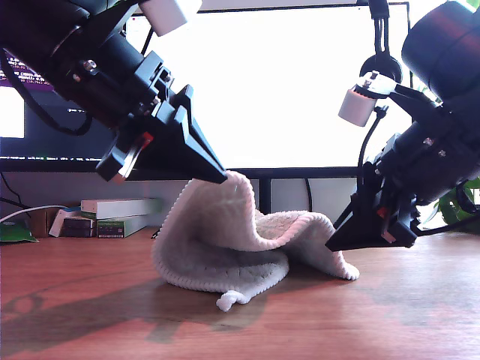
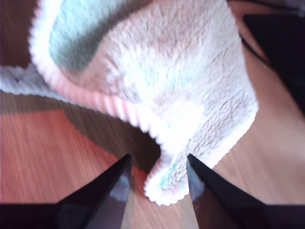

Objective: Fold the tea towel to a neat square and place it to the right

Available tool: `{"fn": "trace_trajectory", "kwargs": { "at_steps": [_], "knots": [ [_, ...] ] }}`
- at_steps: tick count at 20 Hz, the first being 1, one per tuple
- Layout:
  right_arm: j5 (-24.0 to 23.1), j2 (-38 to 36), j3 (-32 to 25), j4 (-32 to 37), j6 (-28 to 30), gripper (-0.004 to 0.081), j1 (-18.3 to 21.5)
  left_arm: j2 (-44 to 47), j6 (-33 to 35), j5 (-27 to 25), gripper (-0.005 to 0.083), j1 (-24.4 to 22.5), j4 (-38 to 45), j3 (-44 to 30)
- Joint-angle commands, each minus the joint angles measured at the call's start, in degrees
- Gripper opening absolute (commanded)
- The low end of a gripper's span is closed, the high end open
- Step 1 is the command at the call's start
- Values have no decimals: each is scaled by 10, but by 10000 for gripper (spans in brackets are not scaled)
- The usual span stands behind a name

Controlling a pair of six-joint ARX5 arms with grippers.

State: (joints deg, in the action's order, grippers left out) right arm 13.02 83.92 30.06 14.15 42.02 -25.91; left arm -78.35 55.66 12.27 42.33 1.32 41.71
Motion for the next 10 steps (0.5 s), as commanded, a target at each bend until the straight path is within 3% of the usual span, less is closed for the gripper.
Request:
{"fn": "trace_trajectory", "kwargs": {
  "at_steps": [1,5,10],
  "knots": [
    [0,34,19,3,-1,336,0,5,-4,1,-21,2,5,-1],
    [-22,80,46,13,0,332,2,5,-4,0,-21,2,4,-1],
    [-43,92,58,-17,46,194,5,17,-3,-14,-21,0,0,-1]
  ]
}}
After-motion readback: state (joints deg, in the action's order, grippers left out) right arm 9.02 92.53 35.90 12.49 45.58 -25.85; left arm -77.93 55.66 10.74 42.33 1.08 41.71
